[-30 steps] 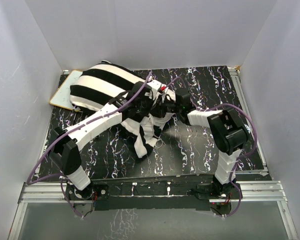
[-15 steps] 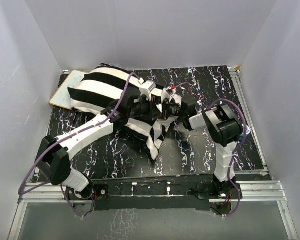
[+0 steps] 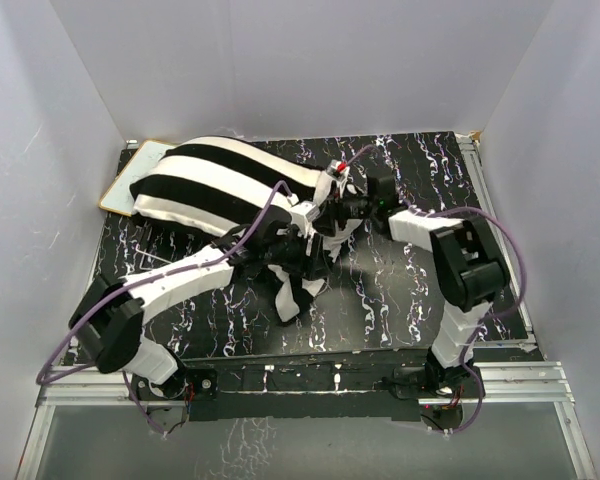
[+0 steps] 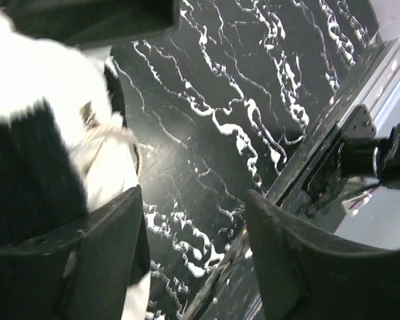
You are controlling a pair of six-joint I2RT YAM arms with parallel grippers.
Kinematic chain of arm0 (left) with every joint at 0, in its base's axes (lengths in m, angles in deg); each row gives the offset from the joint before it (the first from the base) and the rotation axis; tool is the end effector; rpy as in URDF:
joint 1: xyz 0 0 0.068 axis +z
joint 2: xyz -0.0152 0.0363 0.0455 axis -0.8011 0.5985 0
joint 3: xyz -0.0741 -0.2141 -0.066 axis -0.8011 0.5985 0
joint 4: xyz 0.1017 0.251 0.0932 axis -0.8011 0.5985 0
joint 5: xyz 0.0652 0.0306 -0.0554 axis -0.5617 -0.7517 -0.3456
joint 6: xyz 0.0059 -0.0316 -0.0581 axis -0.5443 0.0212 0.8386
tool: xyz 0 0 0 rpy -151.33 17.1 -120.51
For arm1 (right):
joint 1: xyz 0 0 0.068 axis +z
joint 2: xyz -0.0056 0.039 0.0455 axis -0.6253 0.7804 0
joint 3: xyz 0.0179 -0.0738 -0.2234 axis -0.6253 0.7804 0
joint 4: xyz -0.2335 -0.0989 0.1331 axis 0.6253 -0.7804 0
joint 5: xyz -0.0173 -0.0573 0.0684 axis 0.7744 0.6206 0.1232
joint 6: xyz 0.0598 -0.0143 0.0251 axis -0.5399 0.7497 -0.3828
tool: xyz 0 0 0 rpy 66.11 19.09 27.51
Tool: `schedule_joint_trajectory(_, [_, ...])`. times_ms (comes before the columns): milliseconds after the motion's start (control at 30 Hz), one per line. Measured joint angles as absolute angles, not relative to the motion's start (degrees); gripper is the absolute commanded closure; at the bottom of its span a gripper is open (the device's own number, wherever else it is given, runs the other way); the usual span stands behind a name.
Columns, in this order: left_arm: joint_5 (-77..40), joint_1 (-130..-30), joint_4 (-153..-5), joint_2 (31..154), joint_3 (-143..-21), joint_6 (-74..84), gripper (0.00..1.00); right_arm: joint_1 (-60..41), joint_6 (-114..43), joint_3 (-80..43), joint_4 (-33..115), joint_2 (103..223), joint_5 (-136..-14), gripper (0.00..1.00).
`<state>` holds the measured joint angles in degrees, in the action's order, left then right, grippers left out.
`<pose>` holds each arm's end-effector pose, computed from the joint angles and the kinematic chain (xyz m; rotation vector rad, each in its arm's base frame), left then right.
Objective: Put the pillow into the pillowcase
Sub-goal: Stuff the pillow into the pillowcase.
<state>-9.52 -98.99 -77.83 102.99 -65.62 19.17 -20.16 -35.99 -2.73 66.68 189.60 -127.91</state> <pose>0.2520 -0.2811 0.1929 0.5796 2.1649 -1.0373 0.3715 0.1730 0.1279 -0.8870 1.7733 1.3292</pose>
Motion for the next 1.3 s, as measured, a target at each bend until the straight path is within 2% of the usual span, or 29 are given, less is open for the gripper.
schedule_joint_trajectory(133, [-12.8,-99.47,-67.1,98.34,-71.57,13.88,0.36,-23.48,-19.62,-7.1,45.28,183.48,-126.31,0.31])
schedule_joint_trajectory(267, [-16.18,-99.1,-58.86,97.27,-83.39,8.83,0.36,-27.9,-5.41,-8.26,27.45,178.34,-124.78,0.27])
schedule_joint_trajectory(433, [-23.0,-98.95,-53.24,99.25,-94.02,4.42,0.29,-33.3,1.58,-8.26,17.3,173.23,-124.94,0.23])
schedule_joint_trajectory(567, [-32.25,-98.95,-52.1,108.57,-103.5,0.75,0.25,-38.13,-5.72,-8.06,22.97,172.99,-125.29,0.16])
schedule_joint_trajectory(733, [-44.69,-98.73,-52.63,127.25,-115.35,-5.96,0.26,-40.97,-25.39,-3.95,42.48,177.66,-121.77,0.13])
schedule_joint_trajectory(867, [-53.19,-98.23,-52.15,139.65,-121.78,-10.82,0.39,-40.66,-36.73,-3.65,51.95,185.93,-119.17,0.14])
schedule_joint_trajectory(1000, [-57.36,-97.99,-51.78,143.1,-124.62,-13.59,0.47,-40.03,-42.51,-3.73,55.66,192.0,-117.79,0.15])
schedule_joint_trajectory(1133, [-58.26,-97.7,-51.43,143.1,-127.24,-14.4,0.51,-38.04,-45.32,-4.45,57.5,194.89,-116.7,0.24])
schedule_joint_trajectory(1167, [-58.21,-97.55,-51.16,143.1,-127.41,-14.36,0.53,-37.34,-45.59,-4.8,57.81,195.28,-116.54,0.28])
schedule_joint_trajectory(1233, [-57.76,-97.11,-50.33,143.1,-127.41,-13.96,0.65,-35.5,-45.94,-5.72,58.7,196.02,-116.28,0.37])
schedule_joint_trajectory(1300, [-57.01,-96.54,-49.37,143.1,-127.41,-13.35,0.71,-34.17,-46.61,-6.53,59.64,196.61,-116.28,0.45])
